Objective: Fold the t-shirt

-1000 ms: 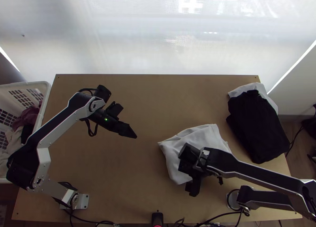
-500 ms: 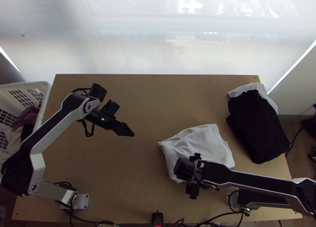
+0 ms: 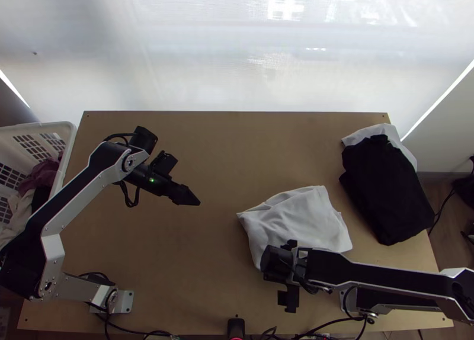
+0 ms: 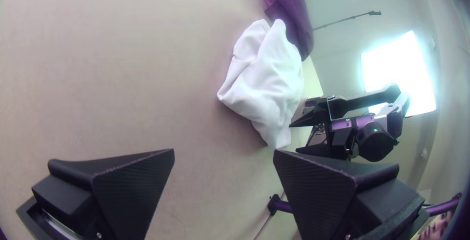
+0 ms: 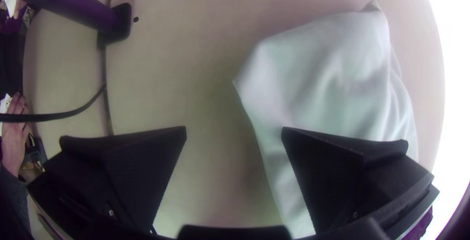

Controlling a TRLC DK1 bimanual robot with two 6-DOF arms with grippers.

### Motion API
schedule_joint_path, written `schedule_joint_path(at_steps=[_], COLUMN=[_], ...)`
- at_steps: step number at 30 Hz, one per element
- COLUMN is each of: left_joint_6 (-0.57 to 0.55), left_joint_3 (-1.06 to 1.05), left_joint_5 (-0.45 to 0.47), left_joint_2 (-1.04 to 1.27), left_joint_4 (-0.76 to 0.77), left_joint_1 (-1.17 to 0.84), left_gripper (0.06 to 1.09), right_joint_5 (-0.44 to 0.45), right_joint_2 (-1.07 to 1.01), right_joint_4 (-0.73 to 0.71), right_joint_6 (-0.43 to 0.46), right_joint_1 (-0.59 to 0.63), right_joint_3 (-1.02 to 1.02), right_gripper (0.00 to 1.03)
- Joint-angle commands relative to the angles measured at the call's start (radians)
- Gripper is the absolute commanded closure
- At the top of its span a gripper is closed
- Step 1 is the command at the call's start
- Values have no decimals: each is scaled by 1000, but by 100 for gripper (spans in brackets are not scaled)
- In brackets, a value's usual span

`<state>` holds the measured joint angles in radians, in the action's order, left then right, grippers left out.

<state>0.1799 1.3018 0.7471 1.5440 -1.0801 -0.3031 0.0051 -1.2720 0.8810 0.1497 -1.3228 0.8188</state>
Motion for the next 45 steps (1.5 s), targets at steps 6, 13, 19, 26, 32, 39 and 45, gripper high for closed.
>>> schedule_joint_path(at_steps=[6,13,19,26,32,39,45], left_joint_6=[-14,-22,-23,-31,-31,-31,-33], left_joint_3=[-6,-3,-3,-1,-12,-10,-13], left_joint_5=[-2,-8,-15,-18,-20,-20,-20], left_joint_2=[-10,-18,-19,-19,-24,-50,-50], left_joint_4=[22,31,36,54,59,59,62], left_joint_1=[-7,-7,-11,-16,-16,2,2], left_gripper=[10,10,10,10,10,10,10], right_joint_5=[110,182,288,346,388,477,510], right_joint_2=[-29,-59,-59,-58,-72,-72,-82], right_joint_4=[-162,-240,-289,-335,-378,-404,-465], right_joint_6=[5,22,54,70,79,100,125], right_joint_1=[-67,-82,-85,-85,-82,-78,-76], right_joint_3=[-84,-122,-142,-168,-178,-165,-193], right_gripper=[12,12,12,12,12,12,13])
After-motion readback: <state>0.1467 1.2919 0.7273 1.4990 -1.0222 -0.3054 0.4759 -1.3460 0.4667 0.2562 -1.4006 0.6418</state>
